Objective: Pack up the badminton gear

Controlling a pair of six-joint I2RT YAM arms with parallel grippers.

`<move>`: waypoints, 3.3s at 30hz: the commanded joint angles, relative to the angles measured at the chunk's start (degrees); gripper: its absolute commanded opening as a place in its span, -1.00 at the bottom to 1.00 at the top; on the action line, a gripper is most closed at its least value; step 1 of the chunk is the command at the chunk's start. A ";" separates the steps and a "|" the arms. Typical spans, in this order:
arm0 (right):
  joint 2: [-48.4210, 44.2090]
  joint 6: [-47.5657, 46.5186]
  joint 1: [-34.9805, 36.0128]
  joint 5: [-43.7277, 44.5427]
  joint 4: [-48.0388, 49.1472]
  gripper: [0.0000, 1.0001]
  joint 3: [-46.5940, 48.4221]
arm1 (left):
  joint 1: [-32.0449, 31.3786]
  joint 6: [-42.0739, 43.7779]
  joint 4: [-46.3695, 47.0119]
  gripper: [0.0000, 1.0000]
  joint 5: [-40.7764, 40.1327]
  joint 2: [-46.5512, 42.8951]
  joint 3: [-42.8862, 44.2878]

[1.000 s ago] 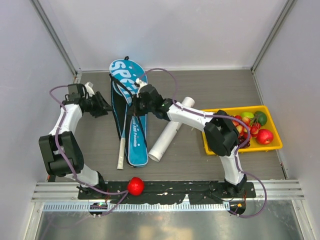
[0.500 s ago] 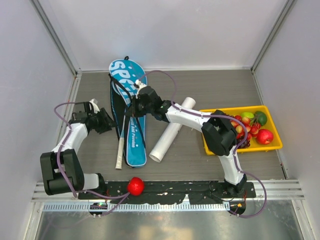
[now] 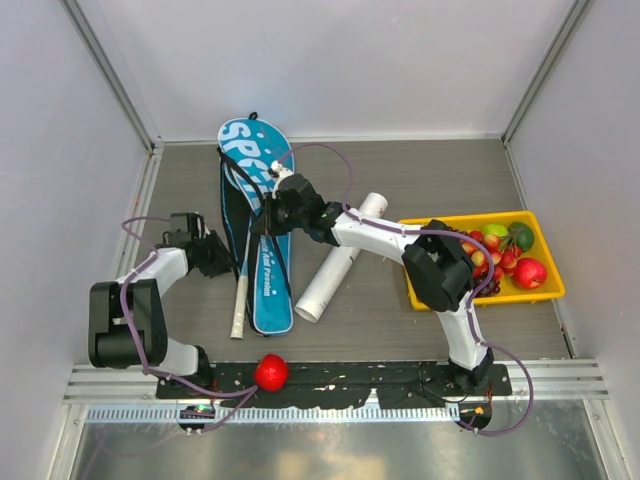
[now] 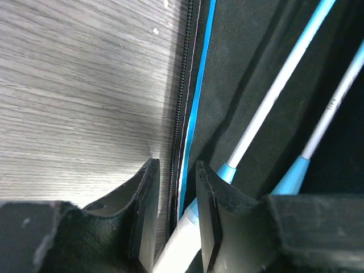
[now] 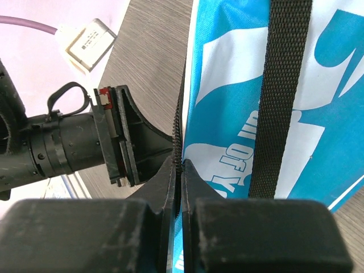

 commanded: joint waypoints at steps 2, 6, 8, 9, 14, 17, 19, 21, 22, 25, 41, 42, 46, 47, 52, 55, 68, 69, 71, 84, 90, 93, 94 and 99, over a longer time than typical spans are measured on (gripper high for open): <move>-2.39 -0.03 -0.23 -0.80 6.47 -0.90 0.42 | -2.53 -2.31 1.73 -0.41 -4.93 1.67 2.02; -2.21 -0.12 -0.32 -0.98 6.47 -0.90 0.42 | -3.68 -2.49 0.50 -0.46 -6.42 2.38 2.72; -2.30 0.06 -0.32 -1.15 6.82 -0.89 0.33 | -3.68 -2.58 0.32 -0.46 -6.69 2.20 2.55; -2.21 0.14 -0.24 -1.24 6.91 -0.89 0.24 | -3.59 -2.49 0.24 -0.48 -6.61 2.29 2.64; -1.86 0.67 -0.32 -1.59 7.61 -0.89 0.15 | -3.68 -1.96 -0.64 -0.73 -6.69 2.90 3.78; -1.77 1.28 -0.41 -1.94 8.05 -0.90 0.24 | -3.68 -1.87 -0.91 -0.81 -6.61 3.08 3.87; -1.69 1.37 -0.41 -2.29 8.40 -0.90 0.24 | -3.68 -1.61 -0.82 -0.98 -6.34 3.17 3.95; -1.60 1.37 -0.32 -3.00 8.67 -0.89 0.15 | -3.59 -1.26 -0.73 -1.00 -5.82 3.08 3.96; -1.60 1.46 -0.41 -3.17 8.93 -0.89 0.06 | -3.59 -0.82 -0.82 -1.00 -5.64 2.65 4.22; -1.77 2.25 -0.67 -4.14 9.81 -0.90 -0.99 | -3.68 -0.03 -3.27 -1.00 -6.86 0.10 5.62; -0.72 8.75 -4.10 -13.19 23.24 -0.89 -10.04 | -6.93 -0.29 -7.50 -1.00 -6.18 -18.10 9.23; -0.46 9.71 -4.28 -13.46 23.95 -0.90 -11.26 | -7.37 -0.38 -6.89 -1.00 -5.12 -18.27 9.14; -0.45 10.87 -5.07 -13.63 27.30 -0.89 -14.34 | -9.65 -0.20 -5.83 -1.00 -1.52 -18.36 9.58; -0.63 10.78 -5.33 -13.63 27.48 -0.89 -14.70 | -10.18 -0.20 -5.48 -1.00 -1.34 -18.80 9.75; -1.33 10.87 -6.12 -13.28 27.91 -0.89 -16.72 | -11.15 0.76 -6.00 -1.00 -1.95 -20.91 10.81; -1.60 11.66 -6.39 -13.54 29.93 -0.90 -17.77 | -11.41 1.03 -5.66 -1.00 -0.37 -21.09 11.51; -0.89 16.05 -7.18 -17.41 37.76 -0.90 -19.09 | -14.40 3.04 -5.03 -1.00 1.66 -19.16 13.80; -1.16 15.88 -7.27 -17.24 37.67 -0.89 -19.71 | -14.40 4.01 -5.82 -1.00 1.13 -18.98 13.80; -1.33 15.44 -7.79 -17.24 37.58 -0.90 -20.59 | -14.40 5.85 -7.05 -1.00 0.95 -17.84 13.71; -2.12 13.86 -9.55 -16.19 38.02 -0.90 -24.45 | -14.49 11.49 -7.76 -0.07 1.31 -15.72 10.02; -2.21 13.42 -10.60 -15.48 38.02 -0.89 -26.56 | -14.49 11.75 -13.82 0.10 -13.34 -20.29 13.00; -2.65 13.15 -10.70 -15.65 38.20 -0.90 -27.01 | -14.40 12.01 -17.25 0.21 -19.43 -20.56 13.27; -2.74 13.07 -10.96 -15.74 38.11 -0.89 -27.01 | -14.40 12.01 -17.86 0.23 -20.05 -20.47 12.92; -3.18 12.71 -11.13 -15.74 37.76 -0.90 -27.18 | -14.49 9.82 -17.00 0.25 -17.34 -17.75 10.38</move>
